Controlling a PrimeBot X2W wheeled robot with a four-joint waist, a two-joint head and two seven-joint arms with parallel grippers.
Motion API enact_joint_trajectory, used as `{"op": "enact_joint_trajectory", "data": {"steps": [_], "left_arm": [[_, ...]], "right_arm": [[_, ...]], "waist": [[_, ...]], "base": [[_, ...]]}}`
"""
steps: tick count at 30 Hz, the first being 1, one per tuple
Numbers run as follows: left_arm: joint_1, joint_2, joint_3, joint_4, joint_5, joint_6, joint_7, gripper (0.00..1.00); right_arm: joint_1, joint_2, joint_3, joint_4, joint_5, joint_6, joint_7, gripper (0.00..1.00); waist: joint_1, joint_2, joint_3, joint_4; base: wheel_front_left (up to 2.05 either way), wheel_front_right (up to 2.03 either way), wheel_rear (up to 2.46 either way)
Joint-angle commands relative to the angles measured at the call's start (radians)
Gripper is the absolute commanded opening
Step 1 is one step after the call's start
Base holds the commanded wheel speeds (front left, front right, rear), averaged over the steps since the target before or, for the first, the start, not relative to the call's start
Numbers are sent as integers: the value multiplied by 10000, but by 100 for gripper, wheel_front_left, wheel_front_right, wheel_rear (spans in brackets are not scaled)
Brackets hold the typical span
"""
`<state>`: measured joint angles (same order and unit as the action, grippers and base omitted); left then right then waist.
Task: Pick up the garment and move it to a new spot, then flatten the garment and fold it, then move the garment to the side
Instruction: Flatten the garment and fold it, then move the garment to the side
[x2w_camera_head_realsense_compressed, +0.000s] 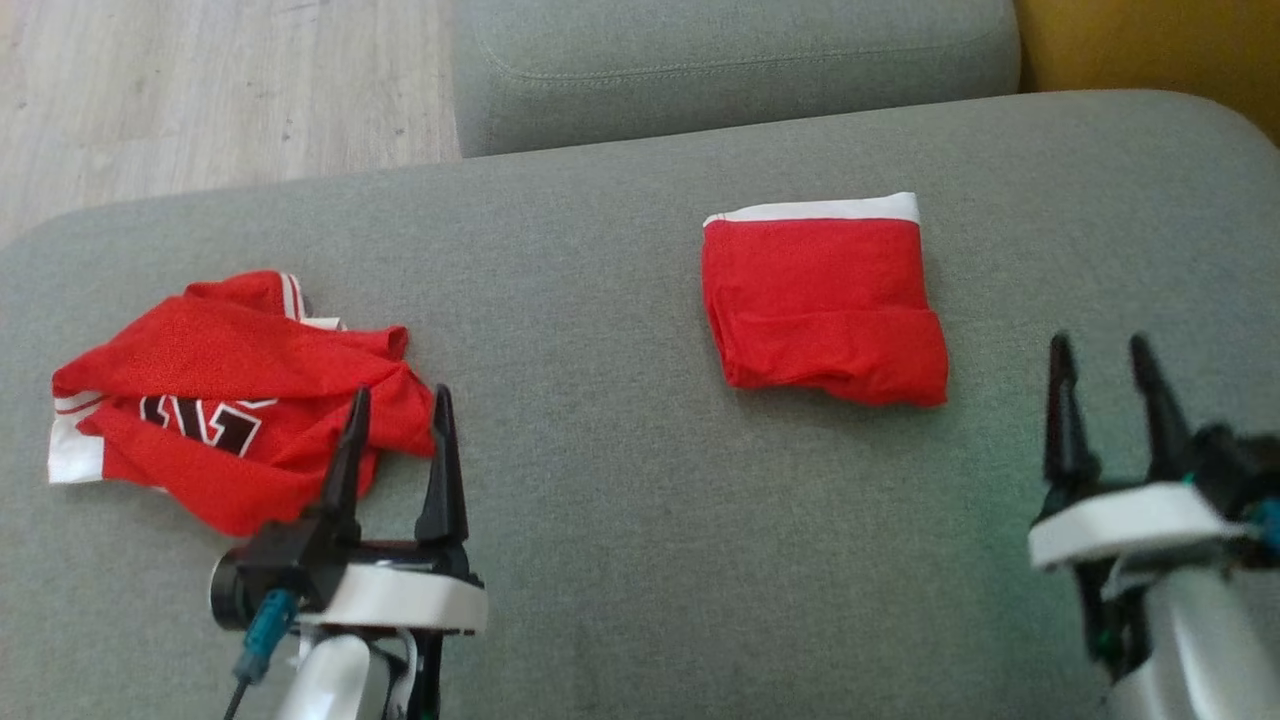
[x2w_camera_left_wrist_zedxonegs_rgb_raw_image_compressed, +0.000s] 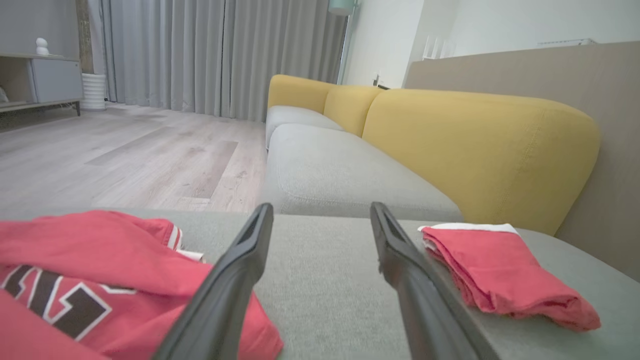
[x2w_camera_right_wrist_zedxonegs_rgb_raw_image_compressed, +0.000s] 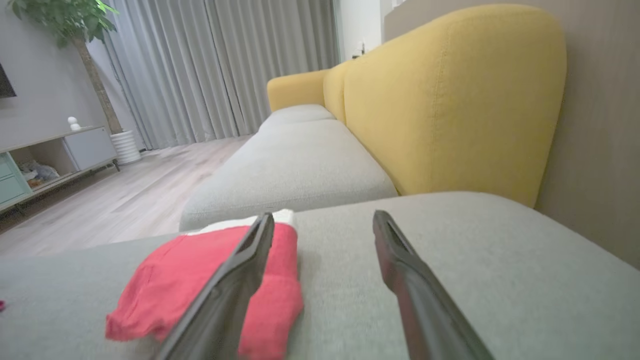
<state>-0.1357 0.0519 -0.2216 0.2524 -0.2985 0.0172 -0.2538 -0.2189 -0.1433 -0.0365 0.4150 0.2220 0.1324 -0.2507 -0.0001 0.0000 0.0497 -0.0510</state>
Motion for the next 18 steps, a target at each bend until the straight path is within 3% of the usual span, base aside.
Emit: {"op": "enact_joint_trajectory", "data": {"steps": [1, 6, 18], "left_arm": [[-170, 23, 397, -246, 157, -65, -80, 100], [-45, 0, 527, -261, 282, -147, -80, 100], [-146, -14, 352, -298, 378, -202, -80, 100]], "right_arm": [[104, 302, 26, -754, -292, -17, -107, 100], [774, 720, 38, -1425, -665, -17, -82, 100], [944, 893, -118, -1989, -745, -17, 225, 100]], "waist": [[1, 0, 42, -26], [1, 0, 72, -54], [1, 0, 191, 196]], "base": [[0, 0, 0], [0, 0, 0], [0, 0, 0]]}}
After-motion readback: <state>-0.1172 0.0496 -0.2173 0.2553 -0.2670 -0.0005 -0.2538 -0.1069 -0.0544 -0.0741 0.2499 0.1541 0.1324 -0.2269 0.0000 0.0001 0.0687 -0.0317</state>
